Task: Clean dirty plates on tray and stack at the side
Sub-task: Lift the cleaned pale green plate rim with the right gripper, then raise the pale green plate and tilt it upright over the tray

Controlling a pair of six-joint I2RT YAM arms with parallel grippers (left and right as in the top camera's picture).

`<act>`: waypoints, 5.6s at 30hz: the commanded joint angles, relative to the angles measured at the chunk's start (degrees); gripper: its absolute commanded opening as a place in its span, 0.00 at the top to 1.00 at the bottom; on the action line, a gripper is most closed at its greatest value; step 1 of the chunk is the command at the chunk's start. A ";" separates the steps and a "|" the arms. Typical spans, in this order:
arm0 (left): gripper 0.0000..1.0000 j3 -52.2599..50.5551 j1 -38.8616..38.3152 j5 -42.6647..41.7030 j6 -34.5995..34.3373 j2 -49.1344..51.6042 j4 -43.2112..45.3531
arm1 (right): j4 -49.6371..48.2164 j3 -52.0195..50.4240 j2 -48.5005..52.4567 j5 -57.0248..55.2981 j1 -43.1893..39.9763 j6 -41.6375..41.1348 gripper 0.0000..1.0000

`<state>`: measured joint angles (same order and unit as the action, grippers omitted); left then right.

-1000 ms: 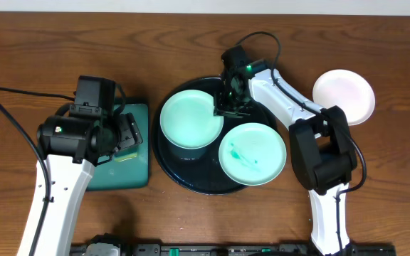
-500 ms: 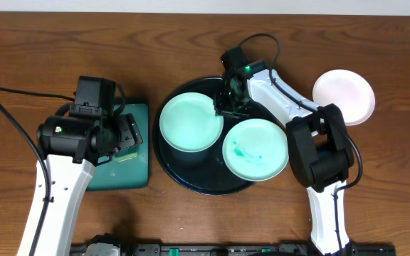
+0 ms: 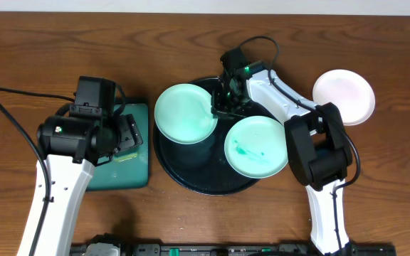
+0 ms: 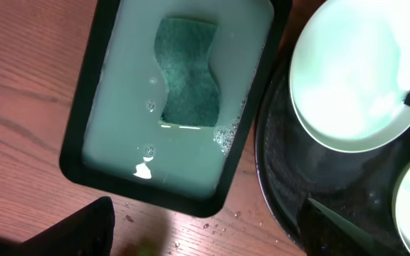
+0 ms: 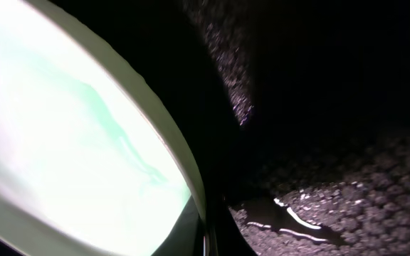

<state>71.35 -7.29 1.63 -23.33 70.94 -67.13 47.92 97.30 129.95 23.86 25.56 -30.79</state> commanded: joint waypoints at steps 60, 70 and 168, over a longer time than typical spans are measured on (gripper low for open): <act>0.18 0.87 -0.20 -0.15 0.81 -0.22 -1.18 | 40.35 0.11 -17.11 -14.29 -11.30 18.27 0.99; 0.18 0.87 -0.20 -0.15 0.85 -0.22 -1.90 | 44.59 -1.53 -17.09 10.43 -11.21 37.07 0.99; 0.17 0.87 10.54 2.62 -1.38 2.43 -2.27 | 17.66 11.87 -17.25 -102.86 31.10 35.69 0.99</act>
<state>71.35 1.43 4.84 -23.88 72.18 -69.04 65.54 107.85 113.51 -77.76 56.45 4.84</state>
